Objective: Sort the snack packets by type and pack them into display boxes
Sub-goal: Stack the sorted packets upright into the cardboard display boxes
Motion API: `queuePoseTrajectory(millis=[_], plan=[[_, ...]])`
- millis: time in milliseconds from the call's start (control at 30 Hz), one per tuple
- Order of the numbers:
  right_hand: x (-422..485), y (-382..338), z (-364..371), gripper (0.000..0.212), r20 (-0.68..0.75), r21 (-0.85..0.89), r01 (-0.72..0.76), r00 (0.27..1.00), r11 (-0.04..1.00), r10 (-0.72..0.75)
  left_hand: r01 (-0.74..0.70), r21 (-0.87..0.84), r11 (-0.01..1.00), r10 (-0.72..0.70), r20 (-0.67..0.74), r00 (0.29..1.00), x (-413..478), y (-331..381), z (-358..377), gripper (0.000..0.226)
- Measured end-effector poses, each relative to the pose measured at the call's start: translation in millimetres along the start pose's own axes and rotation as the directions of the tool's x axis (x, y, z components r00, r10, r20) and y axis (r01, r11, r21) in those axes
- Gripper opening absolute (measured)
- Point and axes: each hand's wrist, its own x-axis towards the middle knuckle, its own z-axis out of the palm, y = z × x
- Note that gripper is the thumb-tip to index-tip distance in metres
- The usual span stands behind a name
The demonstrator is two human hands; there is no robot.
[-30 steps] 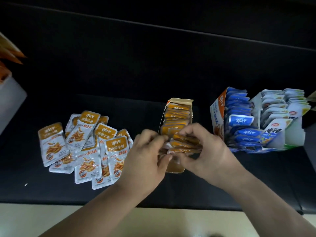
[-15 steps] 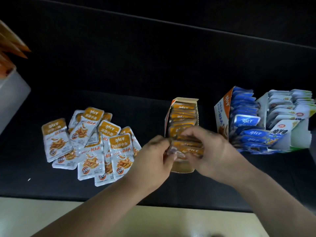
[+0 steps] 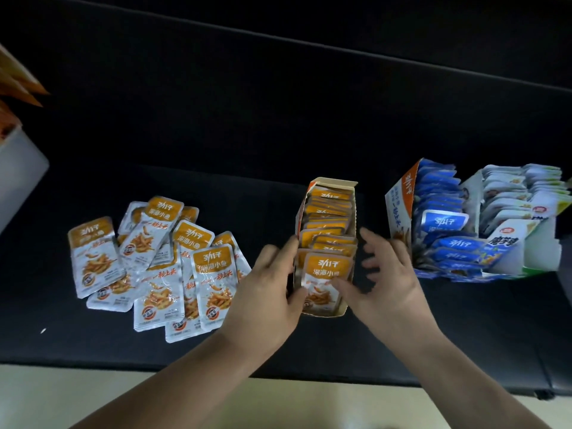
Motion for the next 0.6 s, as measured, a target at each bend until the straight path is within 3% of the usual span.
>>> queuePoseTrajectory(millis=[67,200,400,600], plan=[[-1.9,3.6,3.7,0.085,-0.013,0.057,-0.070,0.997,0.996,0.071,-0.026,0.046,0.999,0.028,-0.027,0.999,-3.1,-1.3,3.6,0.082],[2.2,3.4,3.6,0.061,-0.014,0.141,-0.054,0.998,0.989,0.057,-0.028,0.024,0.999,0.029,-0.080,0.996,-4.0,1.3,5.4,0.075],[-0.6,1.8,6.6,0.081,-0.007,0.081,0.042,0.999,0.996,-0.041,-0.090,0.012,0.996,0.091,-0.097,0.991,-0.9,2.9,4.5,0.059],[1.5,0.0,6.3,0.061,-0.014,0.102,0.166,0.986,0.981,-0.166,-0.139,-0.053,0.989,0.133,-0.107,0.985,8.0,4.2,6.0,0.043]])
